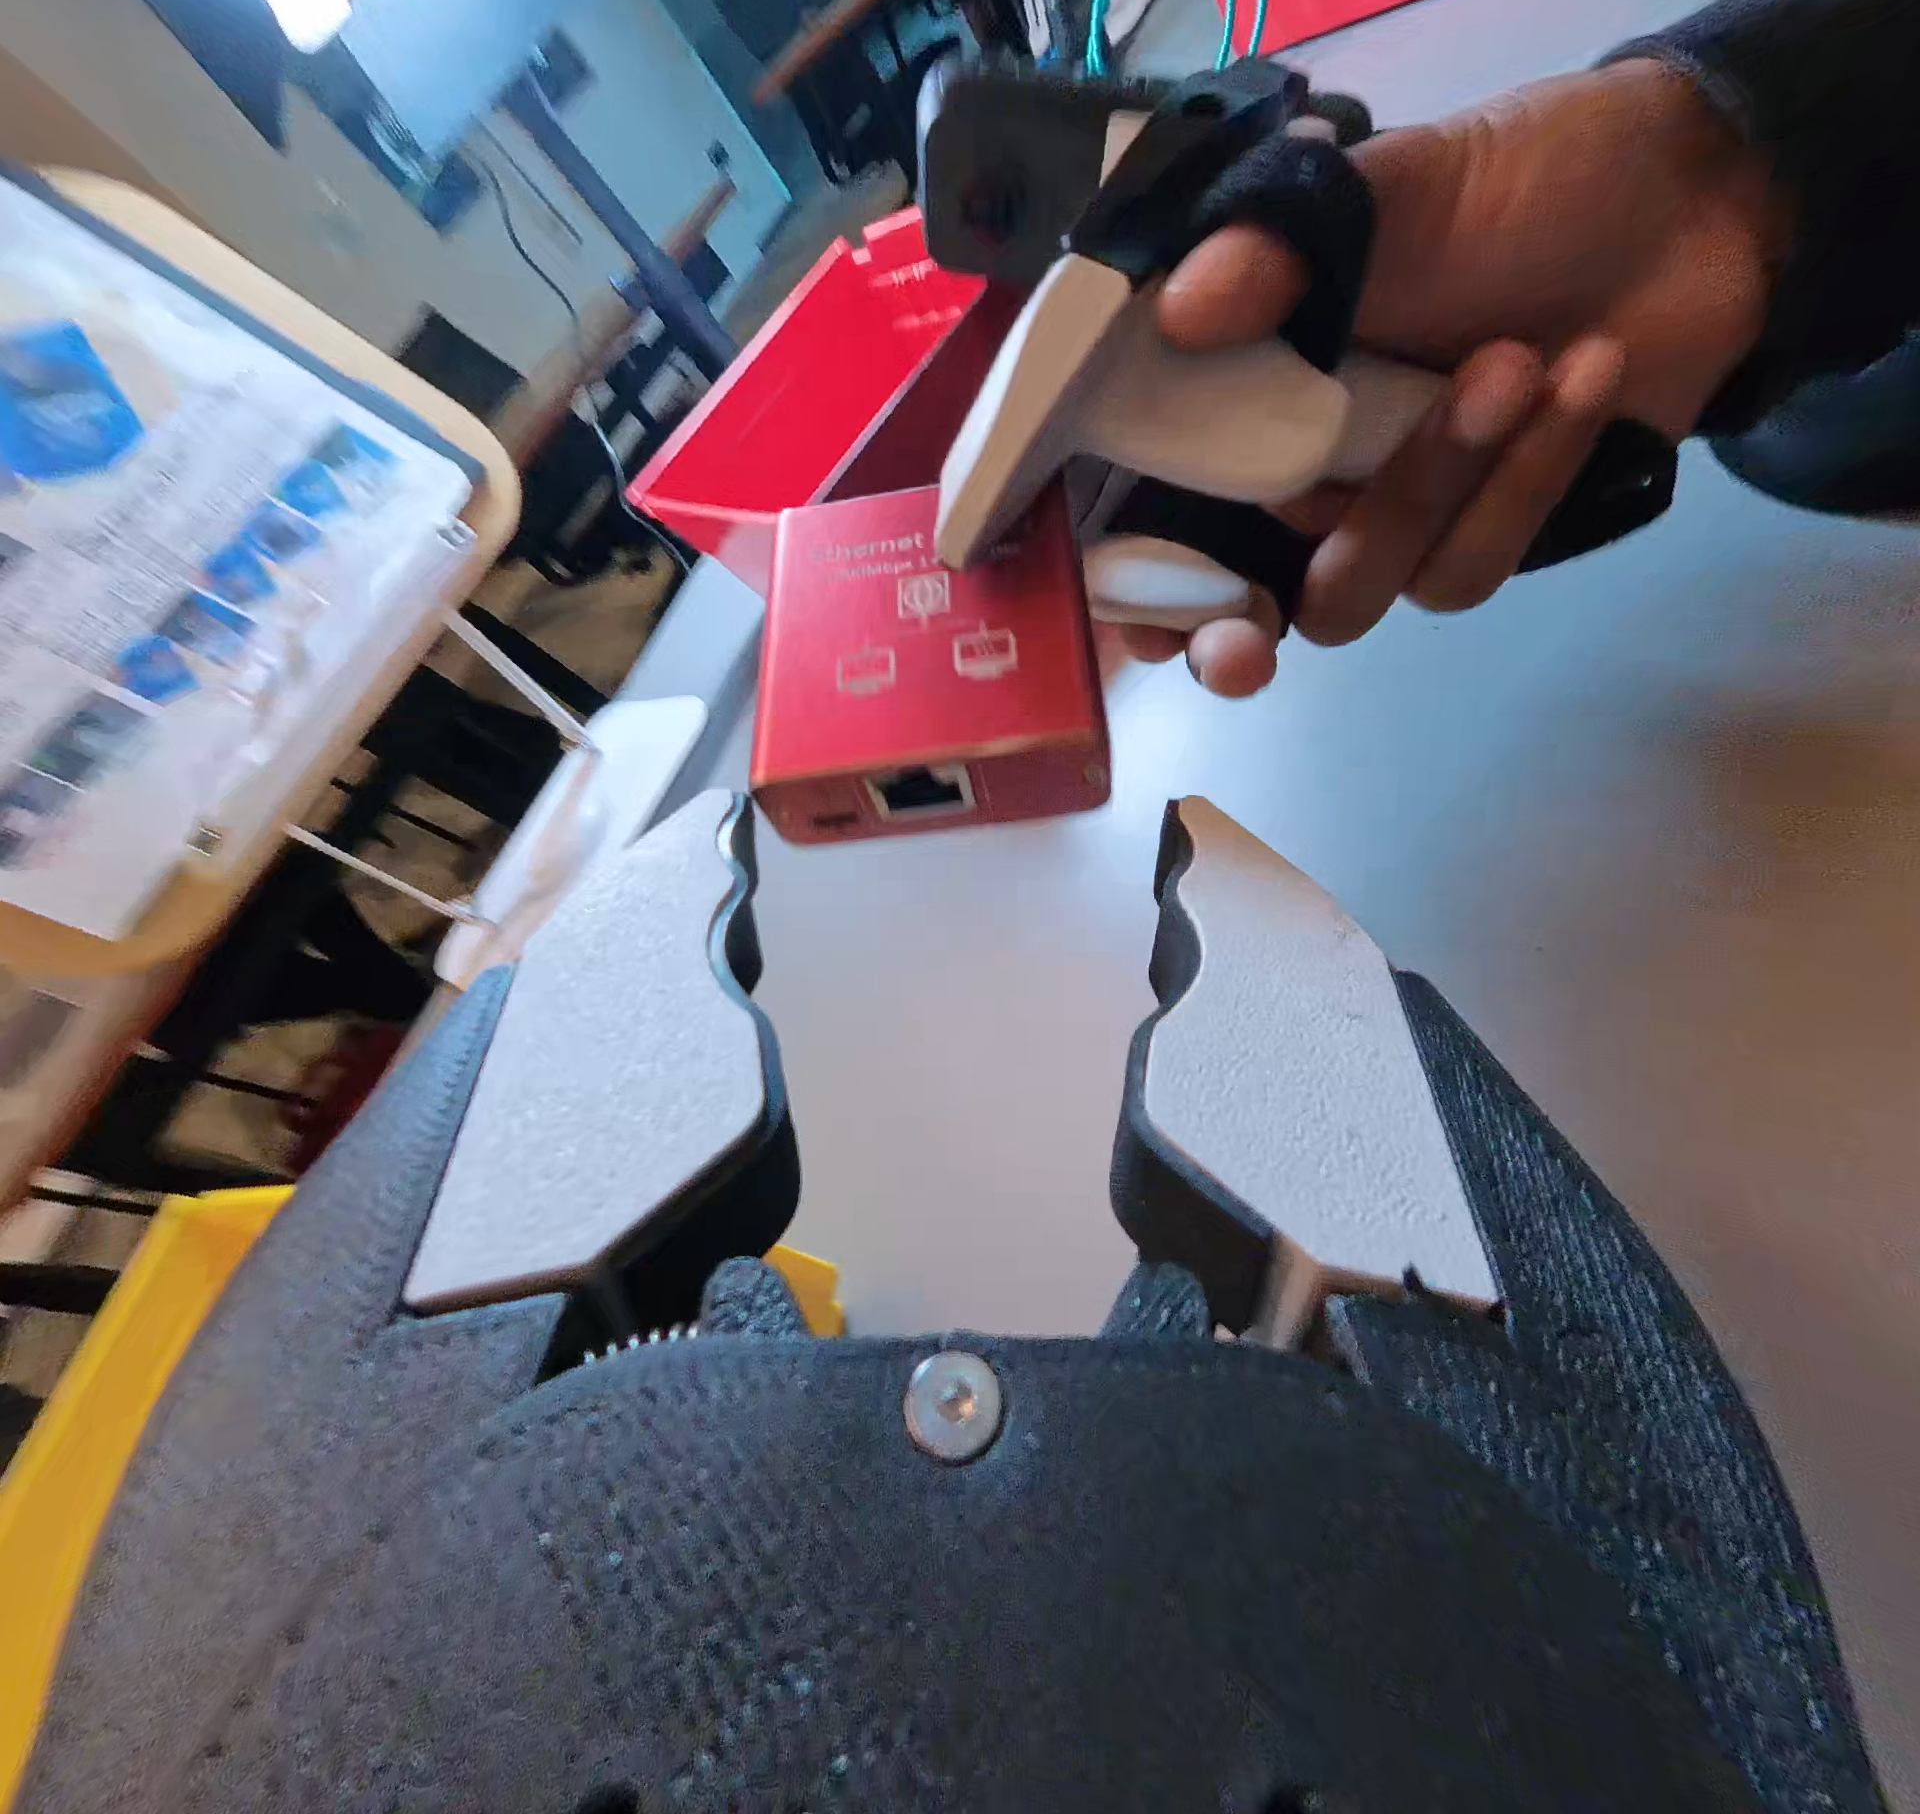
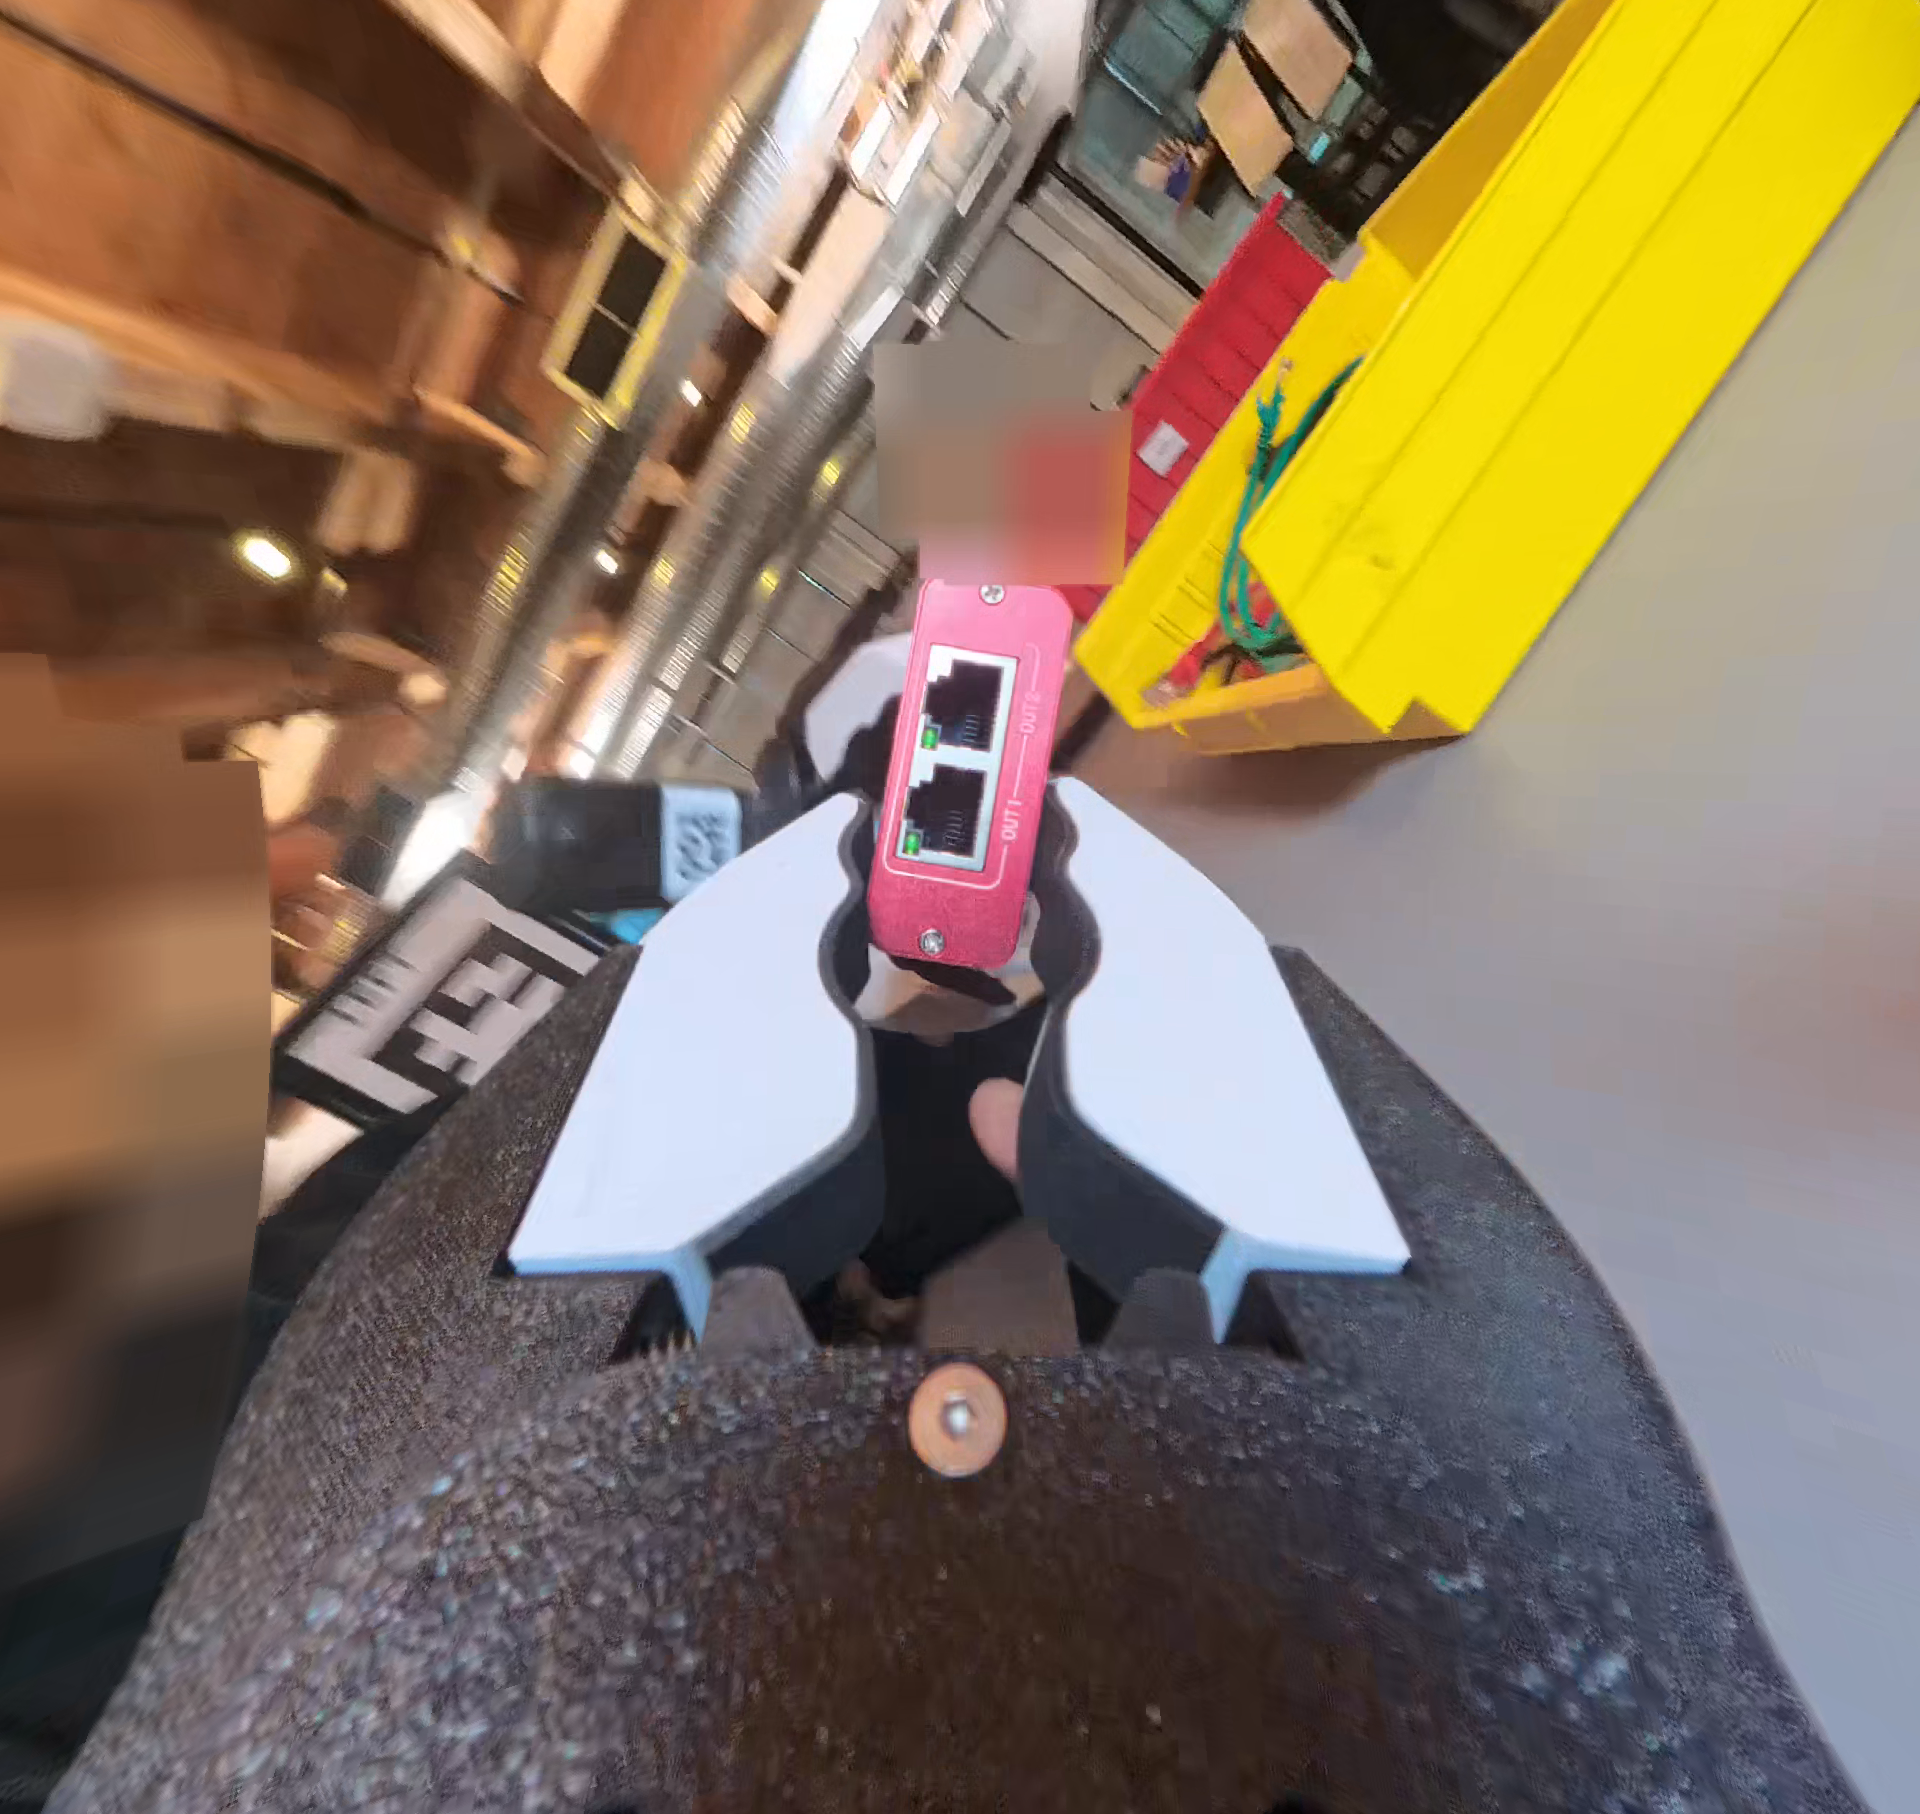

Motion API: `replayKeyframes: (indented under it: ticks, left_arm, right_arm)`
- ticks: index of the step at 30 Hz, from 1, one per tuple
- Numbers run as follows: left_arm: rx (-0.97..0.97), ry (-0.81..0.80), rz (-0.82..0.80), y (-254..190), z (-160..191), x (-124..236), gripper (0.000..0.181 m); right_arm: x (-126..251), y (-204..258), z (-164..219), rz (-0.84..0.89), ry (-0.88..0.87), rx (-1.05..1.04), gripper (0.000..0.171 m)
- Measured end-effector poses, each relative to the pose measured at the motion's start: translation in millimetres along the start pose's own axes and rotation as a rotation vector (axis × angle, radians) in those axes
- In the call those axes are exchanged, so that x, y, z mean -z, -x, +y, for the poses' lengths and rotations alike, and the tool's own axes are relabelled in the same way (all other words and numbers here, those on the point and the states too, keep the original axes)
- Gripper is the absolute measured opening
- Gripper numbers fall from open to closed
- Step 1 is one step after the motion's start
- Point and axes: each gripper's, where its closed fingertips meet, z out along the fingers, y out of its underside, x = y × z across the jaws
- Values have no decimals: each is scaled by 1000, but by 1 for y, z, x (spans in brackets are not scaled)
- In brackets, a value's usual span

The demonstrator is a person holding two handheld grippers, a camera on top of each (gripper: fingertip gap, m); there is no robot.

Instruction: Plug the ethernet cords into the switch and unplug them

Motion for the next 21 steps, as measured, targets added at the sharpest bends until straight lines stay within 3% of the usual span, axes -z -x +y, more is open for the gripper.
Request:
replayKeyframes:
  ticks: [7,11,15,17,21]
  left_arm:
    - [-451,-30,-279,8,-15,6,64]
    - [-678,-15,-333,-1,-12,6,38]
    - [-532,-55,-244,-3,-13,8,35]
    - [-324,-131,-161,1,-19,15,29]
    - [-3,-198,29,8,-15,25,27]
  right_arm:
    - [0,8,12,-73,8,-188,28]
    - [-6,6,20,-60,26,-222,28]
    - [-6,10,21,-67,59,-136,40]
    - [-3,12,22,-8,139,96,63]
    - [17,-2,10,269,240,767,66]
